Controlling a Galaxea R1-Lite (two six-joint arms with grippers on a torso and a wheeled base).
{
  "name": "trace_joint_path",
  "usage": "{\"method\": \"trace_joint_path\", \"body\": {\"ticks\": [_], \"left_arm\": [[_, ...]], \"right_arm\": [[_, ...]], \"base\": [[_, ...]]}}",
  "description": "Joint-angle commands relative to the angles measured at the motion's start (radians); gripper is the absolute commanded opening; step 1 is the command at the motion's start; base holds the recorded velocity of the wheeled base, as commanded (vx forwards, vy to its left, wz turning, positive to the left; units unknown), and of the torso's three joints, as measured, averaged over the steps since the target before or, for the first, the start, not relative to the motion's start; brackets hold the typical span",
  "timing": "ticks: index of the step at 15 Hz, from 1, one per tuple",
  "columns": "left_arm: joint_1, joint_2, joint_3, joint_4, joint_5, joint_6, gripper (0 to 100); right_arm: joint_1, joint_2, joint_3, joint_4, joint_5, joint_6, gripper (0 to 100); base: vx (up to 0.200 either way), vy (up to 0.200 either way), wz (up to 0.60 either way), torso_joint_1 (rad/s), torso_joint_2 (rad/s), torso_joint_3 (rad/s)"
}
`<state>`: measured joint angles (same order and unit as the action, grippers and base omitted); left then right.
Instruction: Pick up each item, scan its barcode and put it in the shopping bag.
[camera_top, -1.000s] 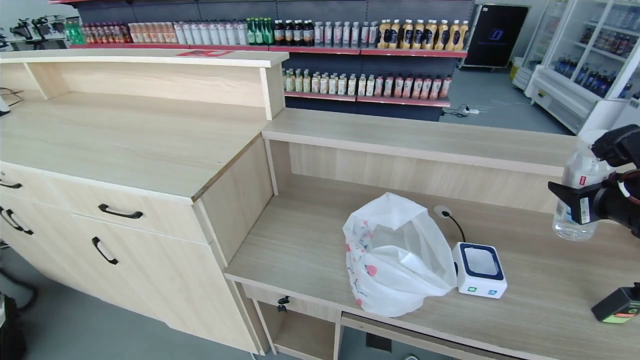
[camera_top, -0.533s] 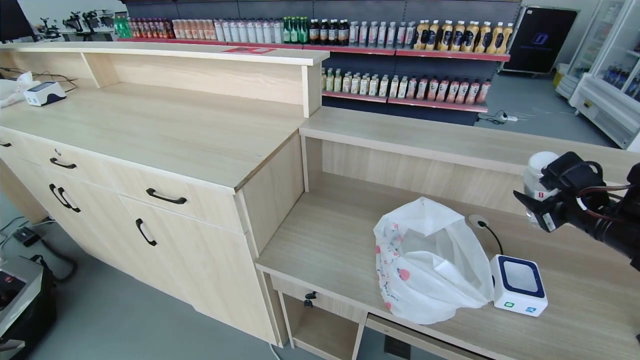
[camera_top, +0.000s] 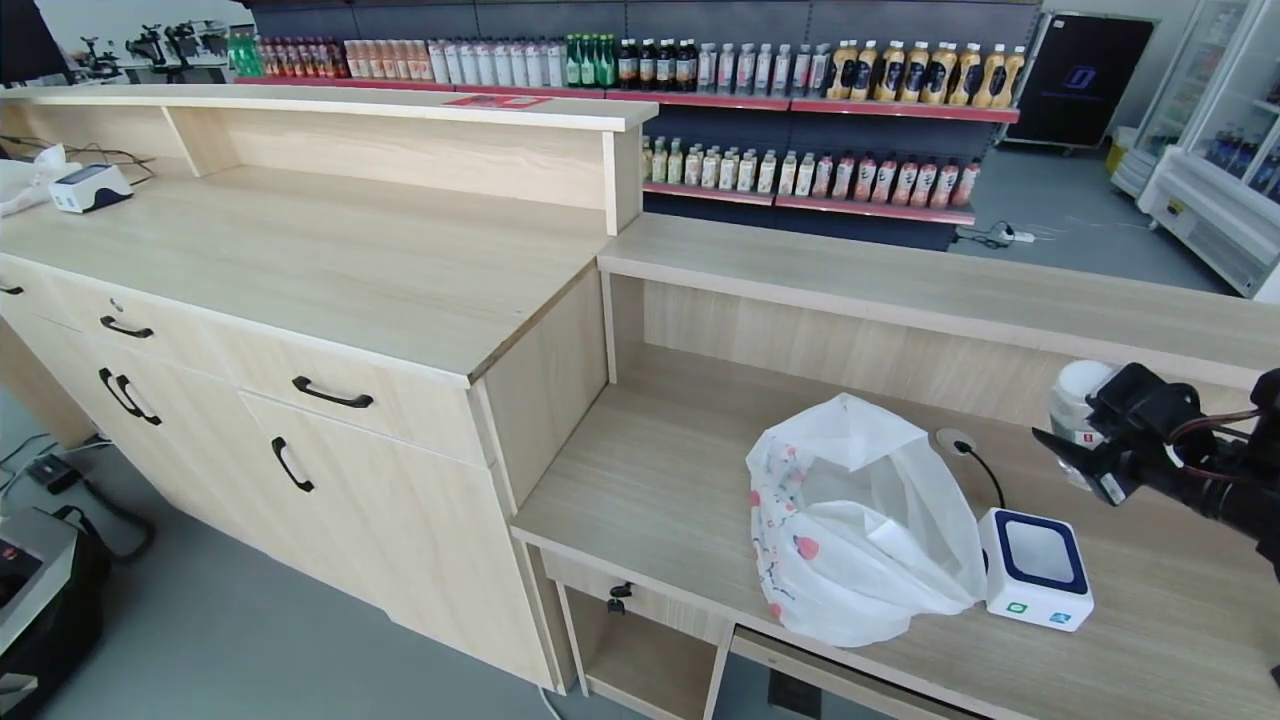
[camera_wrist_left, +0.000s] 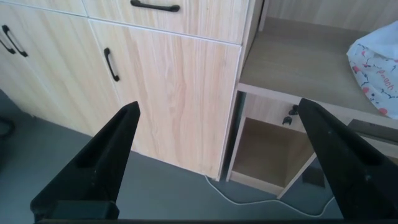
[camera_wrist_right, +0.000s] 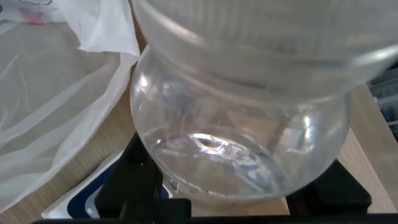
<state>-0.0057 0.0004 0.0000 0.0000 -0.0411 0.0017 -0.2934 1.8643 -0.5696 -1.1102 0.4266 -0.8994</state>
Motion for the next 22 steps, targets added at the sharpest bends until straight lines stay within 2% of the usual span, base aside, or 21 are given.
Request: {"method": "trace_joint_path", "body": {"ticks": [1, 6, 12, 16, 22], "left_arm": [[0.000, 0.000, 0.000, 0.000, 0.000, 0.000, 100], [0.000, 0.001, 0.000, 0.000, 0.000, 0.000, 100], [0.000, 0.001, 0.000, 0.000, 0.001, 0.000, 100], [0.000, 0.001, 0.000, 0.000, 0.001, 0.000, 100], [0.000, 0.001, 0.000, 0.000, 0.001, 0.000, 100]], "right_arm": [[-0.032, 0.029, -0.004, 0.000, 0.015, -0.012, 0], [-0.044, 0.081, -0.013, -0.007, 0.144, -0.090, 0], [-0.047, 0.121, -0.052, -0.007, 0.236, -0.151, 0], [-0.049, 0.154, -0.047, 0.001, 0.307, -0.280, 0], [-0.049, 0.197, -0.046, 0.007, 0.316, -0.328, 0]], "base": [[0.000, 0.000, 0.00, 0.000, 0.00, 0.000], [0.000, 0.000, 0.00, 0.000, 0.00, 0.000], [0.000, 0.000, 0.00, 0.000, 0.00, 0.000], [0.000, 0.000, 0.00, 0.000, 0.00, 0.000], [0.000, 0.000, 0.00, 0.000, 0.00, 0.000]]}}
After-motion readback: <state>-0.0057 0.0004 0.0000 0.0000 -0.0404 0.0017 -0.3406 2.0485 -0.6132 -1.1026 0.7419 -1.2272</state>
